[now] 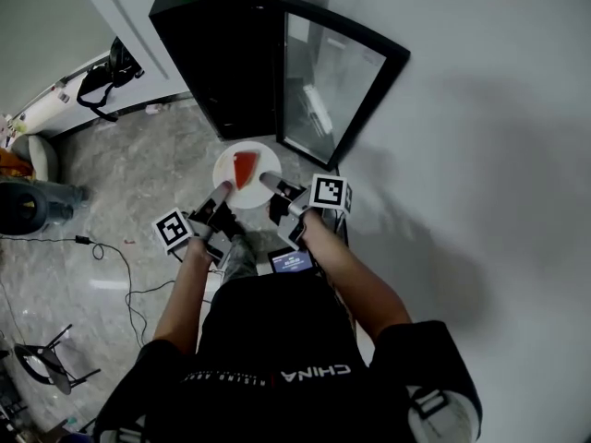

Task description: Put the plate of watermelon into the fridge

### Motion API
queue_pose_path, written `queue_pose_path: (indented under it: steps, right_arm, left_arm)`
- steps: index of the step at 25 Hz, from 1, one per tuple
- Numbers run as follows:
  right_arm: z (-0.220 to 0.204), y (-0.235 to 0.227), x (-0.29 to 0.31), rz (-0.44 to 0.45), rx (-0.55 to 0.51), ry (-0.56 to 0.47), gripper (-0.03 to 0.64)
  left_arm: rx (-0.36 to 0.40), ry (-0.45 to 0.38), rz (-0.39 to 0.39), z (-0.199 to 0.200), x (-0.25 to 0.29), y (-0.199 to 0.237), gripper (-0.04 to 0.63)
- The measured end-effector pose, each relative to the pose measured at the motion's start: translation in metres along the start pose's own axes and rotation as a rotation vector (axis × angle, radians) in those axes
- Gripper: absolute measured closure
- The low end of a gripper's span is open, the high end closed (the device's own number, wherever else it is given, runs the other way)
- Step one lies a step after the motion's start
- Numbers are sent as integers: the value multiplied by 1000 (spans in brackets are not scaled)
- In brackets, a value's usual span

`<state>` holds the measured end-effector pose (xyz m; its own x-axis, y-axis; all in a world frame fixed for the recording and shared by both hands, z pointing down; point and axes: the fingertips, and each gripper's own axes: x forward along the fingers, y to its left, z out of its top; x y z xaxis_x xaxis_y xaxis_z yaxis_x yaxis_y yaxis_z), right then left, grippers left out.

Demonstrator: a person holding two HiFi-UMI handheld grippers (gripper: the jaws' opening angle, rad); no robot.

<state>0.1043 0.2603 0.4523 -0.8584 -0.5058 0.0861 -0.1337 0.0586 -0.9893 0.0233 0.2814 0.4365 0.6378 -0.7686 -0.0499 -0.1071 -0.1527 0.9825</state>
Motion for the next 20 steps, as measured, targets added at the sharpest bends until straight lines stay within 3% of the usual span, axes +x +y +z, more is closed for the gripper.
queue_pose_path:
  steps: [9,10,14,20]
  right_arm:
    - [8,-6,-10,17,-9,-123,586]
    - [27,-9,7,16,-6,-127,586]
    - [146,-31,136,-16,28,-108,586]
    - [165,-35,196,-29,40,-137,586]
  left_arm:
    - [30,123,-45,-2,17,2,549]
    - [29,128,-41,18,32,8,549]
    - [-13,121,-4,156,130,55,549]
    - [-22,149,14,219,141,78,549]
